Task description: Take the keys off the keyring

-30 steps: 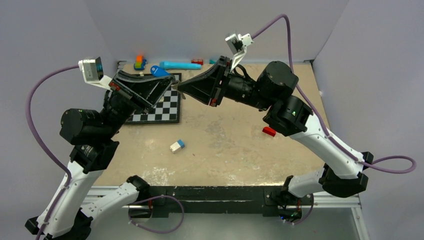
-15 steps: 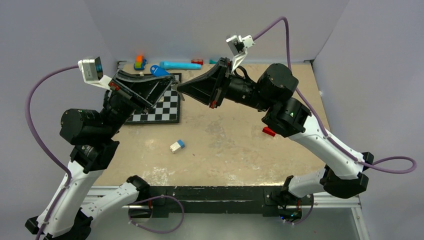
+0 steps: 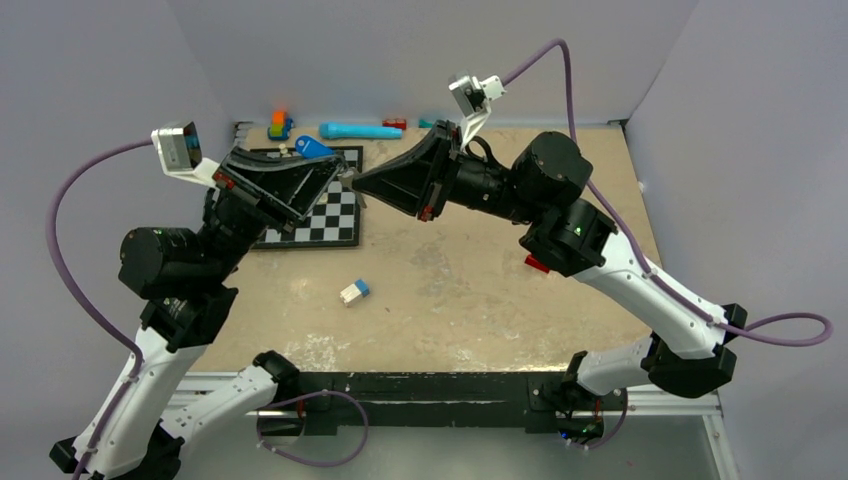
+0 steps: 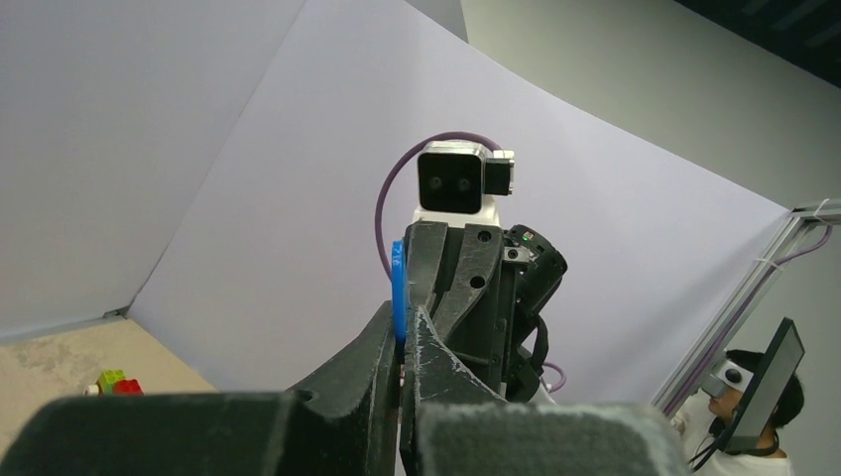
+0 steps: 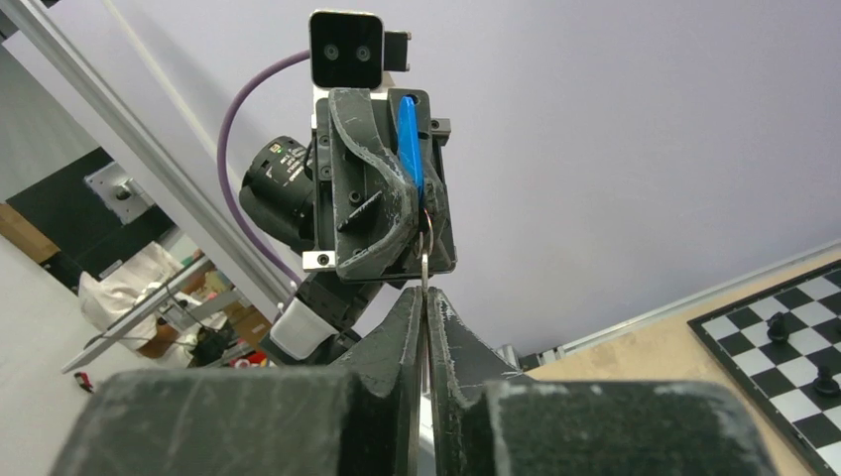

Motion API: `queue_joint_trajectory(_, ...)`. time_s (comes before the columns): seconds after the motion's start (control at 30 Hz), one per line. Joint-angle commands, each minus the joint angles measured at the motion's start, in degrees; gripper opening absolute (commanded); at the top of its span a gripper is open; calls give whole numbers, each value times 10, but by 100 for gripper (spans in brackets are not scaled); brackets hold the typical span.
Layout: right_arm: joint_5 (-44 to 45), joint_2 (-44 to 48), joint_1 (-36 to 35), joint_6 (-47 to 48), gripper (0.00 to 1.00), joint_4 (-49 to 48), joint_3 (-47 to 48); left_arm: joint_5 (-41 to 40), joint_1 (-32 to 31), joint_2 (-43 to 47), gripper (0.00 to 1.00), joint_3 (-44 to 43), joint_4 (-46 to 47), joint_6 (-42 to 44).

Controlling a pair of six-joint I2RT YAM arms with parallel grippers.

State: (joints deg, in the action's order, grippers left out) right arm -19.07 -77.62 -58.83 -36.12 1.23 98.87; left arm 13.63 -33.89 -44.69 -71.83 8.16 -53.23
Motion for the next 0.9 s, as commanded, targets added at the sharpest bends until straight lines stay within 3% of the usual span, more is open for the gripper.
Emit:
queue_joint_trajectory(0.0, -19, 6, -1, 5, 15, 33, 25, -26, 0, 7, 0, 0, 37, -7)
queue_joint_trajectory(0.17, -19, 15, 0, 28, 36, 59, 38, -22, 0, 7, 0, -7, 24, -1)
queue_joint_trajectory(0.27, -14, 13, 0, 41, 57, 70, 58, -17, 0, 7, 0, -7, 25, -1)
queue_joint_trajectory(0.33, -8, 4, -1, 50, 62, 87, 82, -14, 0, 7, 0, -7, 25, -4)
queue_joint_trajectory(0.7, -14, -67, 0, 66, 37, 142, 183, -10, 0, 6, 0, -10, 19, -7)
queue_joint_trajectory(0.87, 2, -69, 0, 75, 37, 149, 188, -8, 0, 10, 0, -9, 17, -8)
